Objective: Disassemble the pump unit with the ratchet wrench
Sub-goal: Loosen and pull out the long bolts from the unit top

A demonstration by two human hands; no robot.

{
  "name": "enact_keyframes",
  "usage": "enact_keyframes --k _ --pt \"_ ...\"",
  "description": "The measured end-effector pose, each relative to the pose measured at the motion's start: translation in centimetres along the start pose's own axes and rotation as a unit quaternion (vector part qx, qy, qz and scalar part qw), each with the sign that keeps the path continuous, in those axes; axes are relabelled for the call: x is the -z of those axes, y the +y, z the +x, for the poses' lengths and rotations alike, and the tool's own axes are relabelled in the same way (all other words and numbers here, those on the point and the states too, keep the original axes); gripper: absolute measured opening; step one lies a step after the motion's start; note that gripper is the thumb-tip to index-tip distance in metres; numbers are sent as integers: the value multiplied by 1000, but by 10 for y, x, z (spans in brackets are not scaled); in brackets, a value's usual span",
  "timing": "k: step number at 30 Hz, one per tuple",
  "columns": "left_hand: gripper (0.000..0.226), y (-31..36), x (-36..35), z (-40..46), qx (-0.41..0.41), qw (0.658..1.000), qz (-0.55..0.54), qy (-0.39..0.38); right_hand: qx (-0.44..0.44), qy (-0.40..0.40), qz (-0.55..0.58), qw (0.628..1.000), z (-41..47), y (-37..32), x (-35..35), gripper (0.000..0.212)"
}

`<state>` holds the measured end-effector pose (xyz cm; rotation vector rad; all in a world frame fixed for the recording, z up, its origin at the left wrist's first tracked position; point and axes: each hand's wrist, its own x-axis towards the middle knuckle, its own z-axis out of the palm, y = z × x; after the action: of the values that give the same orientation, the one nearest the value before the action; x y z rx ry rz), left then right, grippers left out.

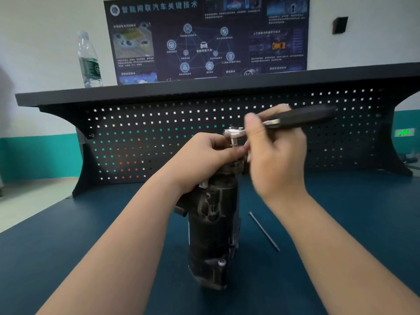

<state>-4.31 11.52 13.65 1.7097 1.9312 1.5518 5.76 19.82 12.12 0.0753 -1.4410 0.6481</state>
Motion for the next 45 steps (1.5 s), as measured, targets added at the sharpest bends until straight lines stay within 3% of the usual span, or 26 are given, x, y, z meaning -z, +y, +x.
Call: enact_keyframes --k 1,3,5,6,8,9,11,12,14,16,18,20,22,23,25,26,28,29,31,32,34,37,39,42,44,45 --pt "14 1 0 -1 2 1000 -8 -3 -116 34 106 987 5 0 1 24" --pt "30 4 -1 -5 7 1000 -2 -3 -333 72 318 885 13 3 5 28" --pt "35 5 -1 -8 9 1000 -12 -4 -449 57 408 793 20 9 10 24" --pt "35 5 0 -8 9 1000 -12 -3 -465 45 419 779 21 11 11 23" --pt "31 4 0 -6 10 1000 6 7 -439 43 404 801 18 11 9 24" --pt "27 4 -1 -5 10 1000 14 15 -390 45 366 844 15 9 7 25" --pt "19 4 -3 -1 11 999 29 31 -193 31 168 966 7 1 5 24" --pt "17 4 -4 0 8 999 40 36 -74 1 44 996 3 -1 4 21" --pt "17 4 -4 1 1 998 52 35 57 -51 -76 994 -1 0 2 18" --pt "20 4 -4 -1 -1 999 37 18 -34 -28 17 999 3 0 2 18" --pt "20 3 -2 -1 -3 1000 14 8 -234 30 226 945 13 3 5 27" --pt "13 3 -1 -1 0 1000 -17 3 -413 51 372 830 19 10 10 26" --pt "13 1 1 1 2 1000 -16 -2 -491 41 436 753 22 16 13 21" --pt "14 0 1 2 3 1000 -10 -2 -492 41 444 748 21 17 13 21" --pt "15 0 2 3 7 1000 -4 2 -440 51 412 796 17 16 8 25" --pt "14 0 1 4 9 1000 -5 3 -371 52 357 856 14 12 6 29" --pt "14 0 1 4 5 1000 -2 1 -132 23 122 983 6 3 5 27" --pt "16 0 2 4 -1 1000 4 1 -11 -18 6 1000 3 0 5 21" --pt "19 -1 3 2 -13 1000 -5 -1 103 -65 -104 987 2 1 5 21" --pt "19 -1 3 1 -15 1000 -22 -6 74 -58 -79 992 4 2 5 20" --pt "12 0 3 0 -8 998 -51 -19 -133 -8 129 983 12 2 5 24" --pt "12 -2 6 1 16 996 -80 -19 -435 41 386 813 20 13 10 28" --pt "14 -2 8 1 25 996 -83 -17 -479 43 416 771 19 17 9 28" --pt "13 -2 7 3 22 997 -67 -9 -350 51 349 868 11 12 4 33" --pt "14 -2 5 3 13 998 -61 -4 -122 16 135 983 4 3 4 30" --pt "16 -1 5 3 6 998 -55 -2 -6 -21 18 1000 2 1 4 24"
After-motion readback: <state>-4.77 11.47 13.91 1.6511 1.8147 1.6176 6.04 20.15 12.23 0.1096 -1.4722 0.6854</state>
